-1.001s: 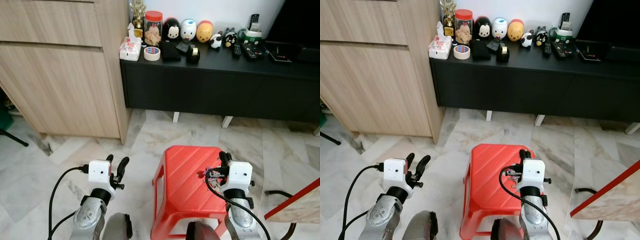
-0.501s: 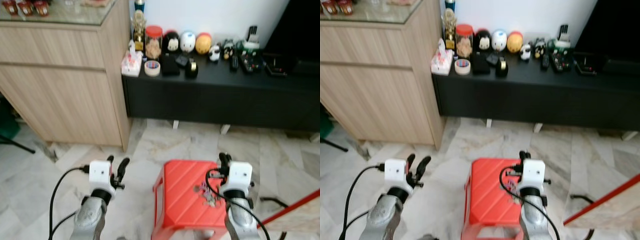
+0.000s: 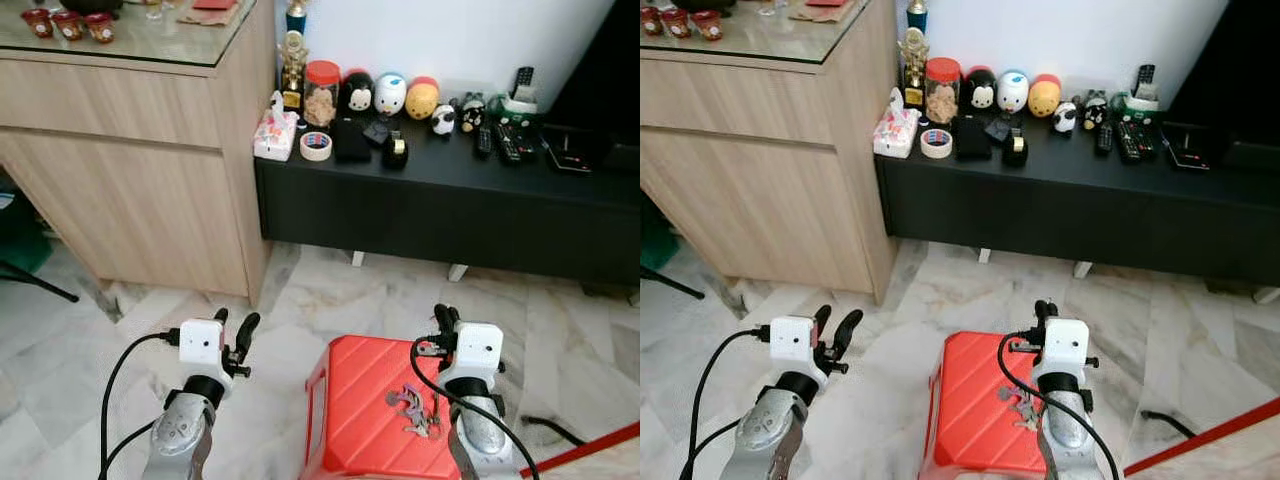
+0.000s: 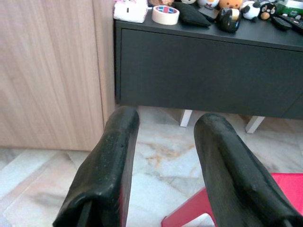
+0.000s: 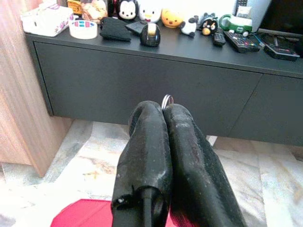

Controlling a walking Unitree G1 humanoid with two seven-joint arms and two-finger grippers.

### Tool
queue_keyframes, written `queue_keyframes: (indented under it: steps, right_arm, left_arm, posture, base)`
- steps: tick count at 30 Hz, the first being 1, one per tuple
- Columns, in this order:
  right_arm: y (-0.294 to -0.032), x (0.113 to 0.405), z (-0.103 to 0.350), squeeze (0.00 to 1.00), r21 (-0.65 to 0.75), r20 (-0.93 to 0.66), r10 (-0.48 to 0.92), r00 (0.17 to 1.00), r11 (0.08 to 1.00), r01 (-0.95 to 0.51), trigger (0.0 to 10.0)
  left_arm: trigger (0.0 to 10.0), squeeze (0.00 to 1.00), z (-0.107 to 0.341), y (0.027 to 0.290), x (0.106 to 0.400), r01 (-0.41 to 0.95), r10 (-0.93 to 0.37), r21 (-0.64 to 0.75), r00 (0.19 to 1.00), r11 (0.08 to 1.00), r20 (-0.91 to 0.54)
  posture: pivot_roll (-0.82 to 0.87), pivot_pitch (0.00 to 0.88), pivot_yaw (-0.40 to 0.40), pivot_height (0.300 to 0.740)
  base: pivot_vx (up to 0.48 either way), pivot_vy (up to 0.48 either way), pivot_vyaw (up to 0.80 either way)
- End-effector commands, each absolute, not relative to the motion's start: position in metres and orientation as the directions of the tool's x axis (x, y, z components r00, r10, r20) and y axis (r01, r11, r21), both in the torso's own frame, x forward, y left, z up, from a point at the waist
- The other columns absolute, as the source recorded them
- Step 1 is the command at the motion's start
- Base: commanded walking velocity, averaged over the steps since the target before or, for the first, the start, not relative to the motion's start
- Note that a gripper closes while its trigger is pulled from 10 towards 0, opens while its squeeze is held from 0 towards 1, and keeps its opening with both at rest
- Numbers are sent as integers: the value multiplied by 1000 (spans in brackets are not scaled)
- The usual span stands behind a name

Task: Hang keys on a hook

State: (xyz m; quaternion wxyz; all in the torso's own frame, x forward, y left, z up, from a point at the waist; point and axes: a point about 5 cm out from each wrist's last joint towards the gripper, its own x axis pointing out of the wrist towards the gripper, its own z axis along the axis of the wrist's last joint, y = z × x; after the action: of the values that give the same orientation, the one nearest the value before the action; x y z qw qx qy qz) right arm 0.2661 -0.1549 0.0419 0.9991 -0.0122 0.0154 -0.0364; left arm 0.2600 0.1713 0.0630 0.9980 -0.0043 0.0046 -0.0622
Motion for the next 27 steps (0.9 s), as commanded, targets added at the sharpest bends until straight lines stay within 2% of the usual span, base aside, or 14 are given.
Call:
queue_keyframes:
  steps: [1, 27]
  right_arm:
    - [-157, 264, 38, 0, -29, -53, -84, 995, 996, 82, 10000]
    - [-156, 267, 37, 0, -17, -79, -89, 993, 996, 88, 10000]
  left_arm:
    - [10000, 0, 58, 169, 256, 131, -131, -7, 991, 991, -29]
    - [10000, 0, 62, 170, 260, 129, -129, -7, 992, 992, -19]
  posture:
    - [68, 73, -101, 740]
    - [71, 78, -96, 740]
  base:
    - [0, 0, 0]
    - [0, 0, 0]
